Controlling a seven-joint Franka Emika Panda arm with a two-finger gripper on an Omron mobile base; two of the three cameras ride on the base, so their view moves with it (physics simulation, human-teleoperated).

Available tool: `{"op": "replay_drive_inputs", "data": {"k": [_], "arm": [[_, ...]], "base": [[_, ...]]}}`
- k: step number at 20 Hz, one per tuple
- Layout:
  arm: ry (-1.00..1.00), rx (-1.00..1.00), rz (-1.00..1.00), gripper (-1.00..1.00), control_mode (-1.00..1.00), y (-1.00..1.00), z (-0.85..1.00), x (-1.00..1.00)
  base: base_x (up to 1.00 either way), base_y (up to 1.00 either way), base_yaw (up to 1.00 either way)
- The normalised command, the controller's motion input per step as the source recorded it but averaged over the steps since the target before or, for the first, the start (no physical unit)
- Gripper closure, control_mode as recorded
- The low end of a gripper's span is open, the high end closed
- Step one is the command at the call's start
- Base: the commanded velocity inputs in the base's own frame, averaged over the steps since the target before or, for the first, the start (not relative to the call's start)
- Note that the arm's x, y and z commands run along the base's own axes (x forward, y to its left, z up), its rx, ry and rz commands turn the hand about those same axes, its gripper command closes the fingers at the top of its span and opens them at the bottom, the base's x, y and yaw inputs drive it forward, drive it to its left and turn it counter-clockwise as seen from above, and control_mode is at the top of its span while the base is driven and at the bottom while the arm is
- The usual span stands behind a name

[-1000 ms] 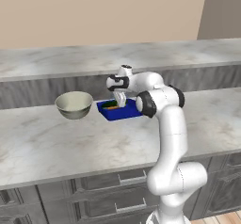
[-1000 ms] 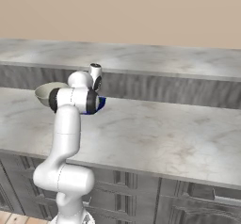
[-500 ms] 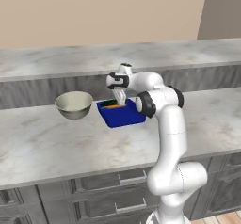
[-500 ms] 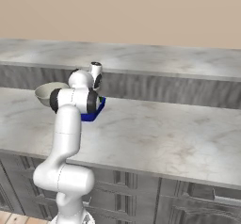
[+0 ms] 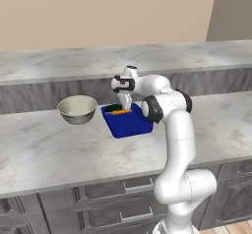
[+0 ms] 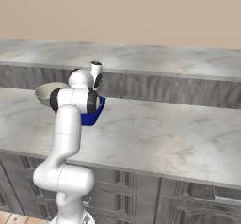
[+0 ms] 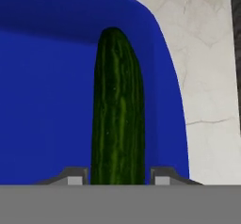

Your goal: Place the two vegetables and bowl onto the tray for setting up a vegetable dip station.

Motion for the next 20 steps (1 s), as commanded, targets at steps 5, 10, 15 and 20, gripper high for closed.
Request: {"op": "replay_drive_inputs", "data": {"k": [5, 10, 15, 20], "arm": [[0.00, 0.00, 0.00, -1.00, -1.00, 0.00, 0.00, 0.00], [-0.03, 0.00, 0.00, -1.00, -1.00, 0.00, 0.24, -0.08], [-0.04, 0.00, 0.00, -1.00, -1.00, 0.00, 0.43, -0.19], [-0.01, 0.00, 0.00, -1.00, -1.00, 0.03, 0.30, -0.32]], "base": [[0.00, 0.00, 0.00], [0.00, 0.00, 0.00], [0.00, 0.00, 0.00], [0.00, 0.00, 0.00]]}}
